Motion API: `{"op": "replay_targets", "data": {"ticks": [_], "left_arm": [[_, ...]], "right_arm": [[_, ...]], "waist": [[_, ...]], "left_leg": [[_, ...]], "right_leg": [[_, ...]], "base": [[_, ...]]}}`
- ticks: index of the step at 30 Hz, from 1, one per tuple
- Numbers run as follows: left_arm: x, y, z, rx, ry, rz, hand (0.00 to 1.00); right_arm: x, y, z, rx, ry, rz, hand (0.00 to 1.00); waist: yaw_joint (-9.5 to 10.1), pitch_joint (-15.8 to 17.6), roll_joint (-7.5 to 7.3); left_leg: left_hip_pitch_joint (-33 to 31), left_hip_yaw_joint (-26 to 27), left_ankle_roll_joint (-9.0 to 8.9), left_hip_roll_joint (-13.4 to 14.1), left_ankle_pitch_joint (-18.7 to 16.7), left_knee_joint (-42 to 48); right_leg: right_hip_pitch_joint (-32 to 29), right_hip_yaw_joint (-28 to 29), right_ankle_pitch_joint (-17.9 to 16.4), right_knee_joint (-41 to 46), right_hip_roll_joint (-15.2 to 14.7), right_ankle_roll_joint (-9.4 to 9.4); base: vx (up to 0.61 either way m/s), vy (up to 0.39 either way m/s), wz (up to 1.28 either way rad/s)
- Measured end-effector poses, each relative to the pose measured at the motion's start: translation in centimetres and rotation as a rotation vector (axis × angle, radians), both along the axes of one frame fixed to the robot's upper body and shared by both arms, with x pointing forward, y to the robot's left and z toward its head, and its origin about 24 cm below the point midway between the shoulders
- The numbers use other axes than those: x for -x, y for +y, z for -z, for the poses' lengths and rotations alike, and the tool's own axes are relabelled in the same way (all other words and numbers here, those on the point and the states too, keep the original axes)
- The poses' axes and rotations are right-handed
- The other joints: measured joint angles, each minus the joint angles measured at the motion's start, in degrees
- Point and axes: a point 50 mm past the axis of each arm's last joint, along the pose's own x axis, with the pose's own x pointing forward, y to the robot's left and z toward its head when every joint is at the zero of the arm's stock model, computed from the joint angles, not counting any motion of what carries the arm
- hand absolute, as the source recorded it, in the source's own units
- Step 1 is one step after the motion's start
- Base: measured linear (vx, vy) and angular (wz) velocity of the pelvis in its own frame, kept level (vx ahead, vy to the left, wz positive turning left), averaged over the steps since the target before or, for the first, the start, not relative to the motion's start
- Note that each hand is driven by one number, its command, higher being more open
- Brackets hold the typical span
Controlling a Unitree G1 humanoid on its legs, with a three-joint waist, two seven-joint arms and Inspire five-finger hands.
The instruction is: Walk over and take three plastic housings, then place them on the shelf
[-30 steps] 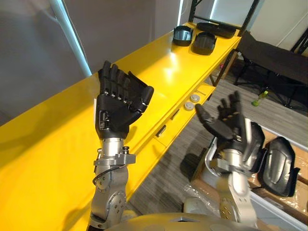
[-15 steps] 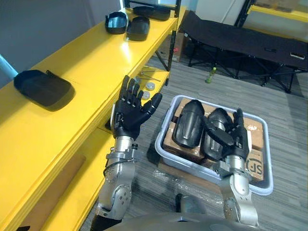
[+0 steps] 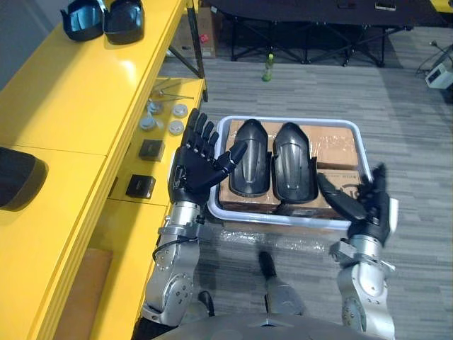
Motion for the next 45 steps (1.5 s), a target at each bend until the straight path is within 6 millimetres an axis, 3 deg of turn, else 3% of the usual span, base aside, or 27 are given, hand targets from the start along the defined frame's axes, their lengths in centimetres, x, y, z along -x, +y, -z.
{"op": "replay_targets", "data": {"ticks": [3,6,16,22,26,29,30,31,32,33,34,36,37,40,45], "left_arm": [[-0.5,0.1,-0.6,0.002,-0.019,-0.017,1.0],[-0.8,0.8,-0.9,-0.003,-0.034,-0.044,1.0],[-0.8,2.5,-0.8,-0.035,-0.05,-0.093,1.0],[-0.8,3.4,-0.7,-0.052,-0.054,-0.118,1.0],[-0.4,3.3,-0.3,-0.058,-0.066,-0.065,1.0],[0.1,3.1,0.2,-0.057,-0.064,-0.024,1.0],[0.1,3.0,0.2,-0.061,-0.064,-0.021,1.0],[0.0,3.0,0.1,-0.067,-0.07,-0.023,1.0],[-0.1,3.2,0.0,-0.071,-0.072,-0.029,1.0],[-0.3,3.2,-0.1,-0.068,-0.07,-0.036,1.0],[-0.9,2.9,-0.1,-0.071,-0.06,-0.015,1.0],[-0.9,2.9,0.2,-0.086,-0.038,-0.002,1.0],[-0.9,2.9,0.3,-0.093,-0.027,0.004,1.0],[-1.0,3.4,1.4,-0.104,0.039,0.012,1.0],[-0.6,3.6,2.5,-0.058,0.087,0.006,1.0]], "right_arm": [[0.5,-1.8,1.5,-0.008,0.068,0.128,1.0],[0.1,-2.5,2.1,-0.02,0.085,0.188,1.0],[-1.7,-3.3,0.7,0.048,0.043,0.284,1.0],[-4.2,-4.0,0.2,0.076,0.035,0.269,1.0],[-4.0,-4.2,-0.1,0.091,0.024,0.27,1.0],[-3.5,-4.1,0.3,0.09,0.027,0.265,1.0],[-3.5,-3.8,0.3,0.084,0.019,0.244,1.0],[-3.7,-3.3,0.1,0.089,0.006,0.215,1.0],[-4.0,-3.1,-0.1,0.089,-0.004,0.199,1.0],[-4.6,-3.0,-0.6,0.084,-0.034,0.184,1.0],[-4.6,-3.4,-0.7,0.085,-0.034,0.204,1.0],[-4.8,-3.5,-0.3,0.072,-0.021,0.222,1.0],[-4.7,-3.5,-0.3,0.072,-0.02,0.229,1.0],[-5.7,-3.2,-1.2,0.067,-0.055,0.242,1.0],[-6.0,-3.3,-1.7,0.136,-0.051,0.221,1.0]], "waist": [[0.31,1.42,-1.56],[0.29,3.86,-2.38],[3.61,8.74,-2.07],[5.39,10.12,-2.13],[5.71,11.34,-2.37],[6.48,12.1,-3.4],[6.44,12.59,-3.62],[6.47,13.28,-3.78],[6.62,13.43,-3.96],[7.38,14.15,-3.45],[7.37,14.92,-2.44],[8.05,15.14,-2.96],[8.31,15.12,-3.0],[8.79,15.36,-3.47],[9.17,15.31,-3.21]], "left_leg": [[-3.1,1.4,0.55,0.16,-2.36,4.75],[-5.65,1.66,1.0,0.37,-4.02,8.71],[-14.26,-3.93,1.09,1.32,-5.6,17.48],[-15.53,-6.77,1.05,1.24,-5.58,18.25],[-13.79,-8.95,1.06,0.73,-5.59,17.56],[-11.13,-7.06,1.27,0.08,-5.7,15.68],[-10.6,-5.8,1.8,0.18,-5.98,15.59],[-10.36,-4.68,2.58,0.42,-5.74,14.75],[-10.53,-4.01,3.44,0.57,-5.26,13.99],[-10.62,-1.66,4.42,2.57,-4.25,12.33],[-10.68,-2.01,4.25,3.06,-2.88,11.21],[-11.64,-2.5,4.22,3.05,-1.53,10.08],[-12.46,-3.05,4.1,2.9,-1.32,10.1],[-15.65,-5.53,2.97,0.94,0.47,9.3],[-12.33,-9.97,1.86,0.49,1.55,7.52]], "right_leg": [[-1.99,1.26,1.47,-0.02,0.0,0.28],[-3.04,1.19,2.51,-0.04,-0.09,0.22],[-4.99,-4.51,2.55,-0.06,-0.21,-1.08],[-4.51,-7.5,2.26,-0.07,-0.24,-1.52],[-2.51,-9.36,2.47,-0.01,-0.25,-1.28],[-2.22,-8.6,2.66,0.65,-0.75,-1.07],[-3.16,-9.92,3.27,2.4,-0.35,-1.75],[-4.53,-12.3,5.98,3.17,0.4,-3.92],[-4.75,-13.09,9.02,1.53,0.69,-4.1],[-6.16,-15.87,9.72,2.71,1.19,-4.42],[-8.35,-19.75,-0.3,14.77,0.91,-8.01],[-7.68,-22.16,-8.56,21.04,0.2,-6.52],[-6.72,-22.56,-9.66,20.07,0.08,-6.17],[-2.32,-23.54,-7.64,7.6,-0.1,-3.16],[1.55,-25.49,-7.35,6.36,0.3,-3.26]], "base": [[-0.08,0.033,-0.29],[-0.14,0.002,-0.15],[-0.12,-0.036,0.23],[-0.03,-0.02,0.23],[0.02,-0.012,0.09],[-0.02,0.01,-0.34],[-0.07,0.025,-0.64],[-0.12,0.039,-0.67],[-0.14,0.027,-0.85],[-0.15,0.08,-0.51],[-0.08,0.081,-0.37],[-0.03,0.075,0.07],[0.03,-0.013,0.4],[0.05,-0.066,0.32],[0.04,-0.06,0.17]]}}
